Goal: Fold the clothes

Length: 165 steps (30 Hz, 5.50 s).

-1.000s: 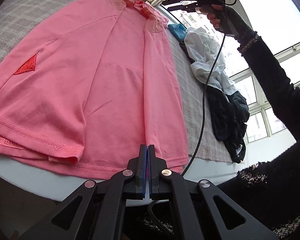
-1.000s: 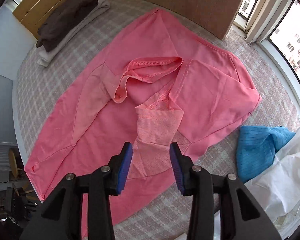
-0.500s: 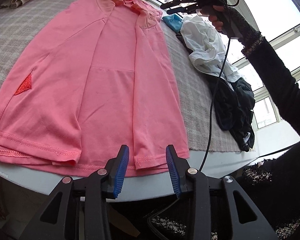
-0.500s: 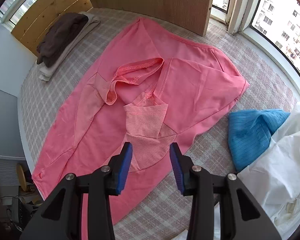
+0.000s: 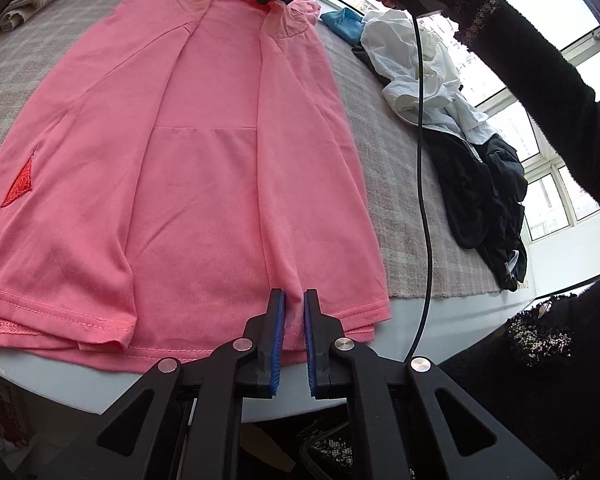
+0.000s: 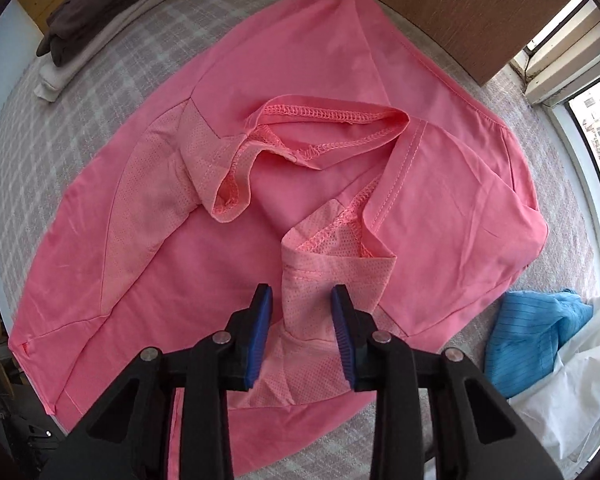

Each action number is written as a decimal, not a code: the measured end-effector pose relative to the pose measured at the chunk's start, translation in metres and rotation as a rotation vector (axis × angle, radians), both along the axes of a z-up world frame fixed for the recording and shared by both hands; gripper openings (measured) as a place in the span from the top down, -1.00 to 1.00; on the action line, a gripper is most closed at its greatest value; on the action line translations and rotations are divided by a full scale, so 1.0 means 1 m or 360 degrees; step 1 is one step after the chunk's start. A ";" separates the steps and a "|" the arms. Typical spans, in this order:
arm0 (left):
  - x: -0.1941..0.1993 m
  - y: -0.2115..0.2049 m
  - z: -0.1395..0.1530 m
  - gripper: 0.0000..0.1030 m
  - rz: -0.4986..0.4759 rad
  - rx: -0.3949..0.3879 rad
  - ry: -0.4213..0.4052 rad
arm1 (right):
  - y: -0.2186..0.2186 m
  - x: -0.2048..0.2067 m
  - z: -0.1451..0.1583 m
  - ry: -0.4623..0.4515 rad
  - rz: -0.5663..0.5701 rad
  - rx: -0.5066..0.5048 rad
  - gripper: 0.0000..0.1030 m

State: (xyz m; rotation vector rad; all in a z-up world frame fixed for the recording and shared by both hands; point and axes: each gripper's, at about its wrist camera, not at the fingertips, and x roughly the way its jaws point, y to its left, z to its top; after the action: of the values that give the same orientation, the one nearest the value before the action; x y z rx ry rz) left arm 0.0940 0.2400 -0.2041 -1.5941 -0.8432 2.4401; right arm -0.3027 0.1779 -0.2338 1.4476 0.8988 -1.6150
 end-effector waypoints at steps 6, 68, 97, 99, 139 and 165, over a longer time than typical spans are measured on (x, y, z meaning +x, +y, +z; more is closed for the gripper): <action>0.005 -0.007 0.004 0.98 0.0010 0.0033 0.0059 | 0.007 -0.009 0.014 -0.0105 -0.0096 -0.0169 0.92; -0.487 -0.106 0.008 0.60 -0.0881 -0.0755 -0.0057 | 0.123 -0.192 0.015 -0.0192 -0.0579 -0.0626 0.30; -0.420 -0.164 0.072 0.39 -0.0572 -0.0855 0.0105 | 0.069 -0.110 0.031 -0.0137 -0.0174 -0.0786 0.41; -0.398 -0.170 0.074 0.39 -0.0552 -0.0840 0.0090 | 0.055 -0.089 0.023 -0.0180 -0.0103 -0.0793 0.52; -0.021 -0.194 0.043 0.27 -0.0798 -0.0229 0.0049 | 0.259 0.283 0.037 -0.0170 -0.1363 -0.0888 0.32; 0.025 -0.155 0.015 0.27 -0.0747 -0.0120 -0.0084 | 0.214 0.346 -0.003 -0.0059 -0.1132 -0.0603 0.12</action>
State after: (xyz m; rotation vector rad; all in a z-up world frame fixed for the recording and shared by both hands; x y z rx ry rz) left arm 0.1191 0.0853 -0.1889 -1.6587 -0.3311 2.1231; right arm 0.0433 0.3915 -0.2365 1.5960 0.0112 -2.1052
